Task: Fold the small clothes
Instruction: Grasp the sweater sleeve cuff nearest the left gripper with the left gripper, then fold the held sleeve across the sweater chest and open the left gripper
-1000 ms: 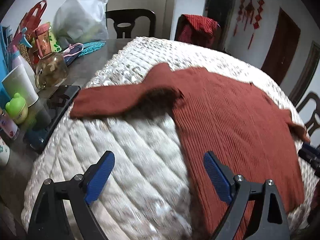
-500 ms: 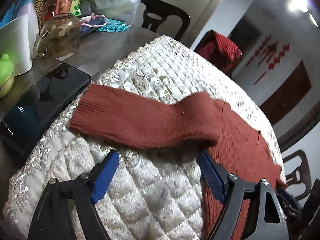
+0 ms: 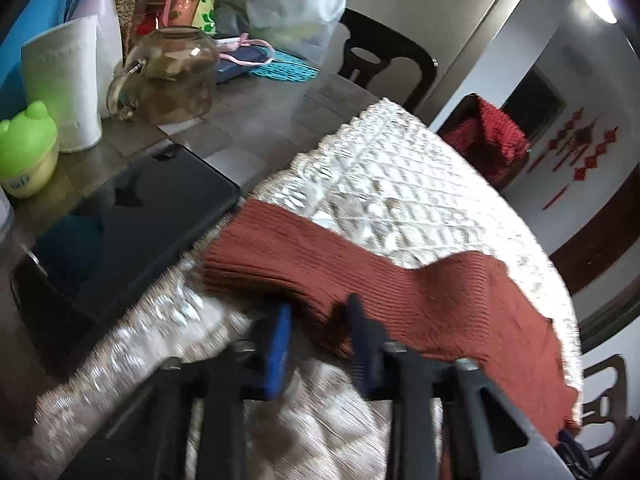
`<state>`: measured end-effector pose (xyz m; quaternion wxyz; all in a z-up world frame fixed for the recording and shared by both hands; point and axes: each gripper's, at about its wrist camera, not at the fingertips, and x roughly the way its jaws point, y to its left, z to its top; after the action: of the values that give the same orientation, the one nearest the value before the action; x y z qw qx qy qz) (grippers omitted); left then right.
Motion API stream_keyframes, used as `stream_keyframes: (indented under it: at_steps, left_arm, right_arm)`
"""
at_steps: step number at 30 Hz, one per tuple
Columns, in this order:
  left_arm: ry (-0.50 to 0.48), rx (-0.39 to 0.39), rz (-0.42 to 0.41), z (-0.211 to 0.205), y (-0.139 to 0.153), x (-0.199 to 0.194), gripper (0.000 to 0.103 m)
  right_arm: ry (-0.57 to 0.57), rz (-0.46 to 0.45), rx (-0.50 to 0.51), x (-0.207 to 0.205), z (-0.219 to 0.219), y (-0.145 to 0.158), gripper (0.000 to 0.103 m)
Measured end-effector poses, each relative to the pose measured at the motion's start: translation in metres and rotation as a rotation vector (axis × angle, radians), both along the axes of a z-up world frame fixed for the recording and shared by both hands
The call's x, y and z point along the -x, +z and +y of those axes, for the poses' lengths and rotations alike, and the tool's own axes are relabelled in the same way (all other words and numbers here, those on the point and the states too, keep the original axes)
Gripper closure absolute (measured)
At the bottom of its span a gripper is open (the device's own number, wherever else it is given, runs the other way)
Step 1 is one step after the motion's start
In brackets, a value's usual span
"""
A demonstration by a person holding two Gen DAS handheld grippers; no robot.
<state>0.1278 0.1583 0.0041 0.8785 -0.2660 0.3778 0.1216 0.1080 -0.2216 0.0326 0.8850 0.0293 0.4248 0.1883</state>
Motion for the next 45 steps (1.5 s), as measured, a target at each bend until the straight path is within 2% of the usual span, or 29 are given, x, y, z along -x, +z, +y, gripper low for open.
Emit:
stream_keyframes:
  at_steps: [2,4,7,12,15,18,22,25,27,29,30,33,35,39,41,44,45]
  left_arm:
    - [0.0,-0.011,0.011,0.004,0.0,-0.005,0.092]
    - [-0.018,-0.016,0.003,0.004,0.007,-0.006,0.093]
    - [-0.07,-0.057,-0.062,-0.006,0.033,-0.005,0.093]
    - [-0.222,-0.108,-0.192,-0.048,0.086,-0.013,0.093]
    - [-0.341,-0.116,-0.231,-0.086,0.102,-0.027,0.093]
    - [-0.481,-0.103,-0.234,-0.131,0.099,-0.041,0.093]
    - [-0.661,-0.07,-0.167,-0.185,0.07,-0.059,0.093]
    - [-0.746,-0.034,-0.101,-0.208,0.048,-0.064,0.09]
    - [-0.776,-0.016,-0.095,-0.212,0.047,-0.061,0.087]
    - [-0.785,-0.013,-0.125,-0.206,0.054,-0.053,0.078]
    - [-0.775,-0.015,-0.144,-0.2,0.059,-0.048,0.07]
    - [-0.707,-0.04,-0.177,-0.17,0.066,-0.041,0.068]
    - [-0.637,-0.078,-0.161,-0.151,0.065,-0.047,0.068]
    - [-0.54,-0.137,-0.091,-0.125,0.051,-0.051,0.068]
    - [-0.537,-0.144,-0.071,-0.121,0.043,-0.049,0.068]
    - [-0.56,-0.165,-0.05,-0.127,0.031,-0.047,0.068]
    - [-0.568,-0.166,-0.035,-0.127,0.026,-0.046,0.068]
  right_arm:
    - [-0.001,0.006,-0.006,0.0,-0.001,-0.001,0.028]
    - [-0.001,0.009,-0.015,0.0,-0.002,-0.001,0.028]
    - [-0.004,0.007,-0.025,0.001,-0.003,-0.001,0.028]
    - [-0.011,0.01,-0.044,0.003,-0.008,0.0,0.028]
    - [-0.015,0.006,-0.052,0.004,-0.01,0.002,0.028]
    - [-0.025,0.002,-0.056,0.004,-0.014,0.004,0.028]
    - [-0.044,0.004,-0.062,0.004,-0.021,0.006,0.028]
    - [-0.059,0.015,-0.072,0.002,-0.026,0.006,0.028]
    - [-0.065,0.023,-0.079,0.0,-0.028,0.006,0.028]
    - [-0.063,0.032,-0.098,-0.001,-0.03,0.006,0.028]
    - [-0.06,0.039,-0.112,-0.003,-0.03,0.007,0.028]
    - [-0.042,0.056,-0.145,-0.011,-0.027,0.009,0.028]
    - [-0.018,0.068,-0.164,-0.019,-0.021,0.011,0.029]
    - [0.034,0.093,-0.134,-0.039,-0.003,0.008,0.047]
    - [0.04,0.128,-0.113,-0.055,0.006,0.0,0.056]
    - [0.034,0.165,-0.069,-0.075,0.015,-0.015,0.062]
    - [0.028,0.18,-0.063,-0.08,0.016,-0.02,0.07]
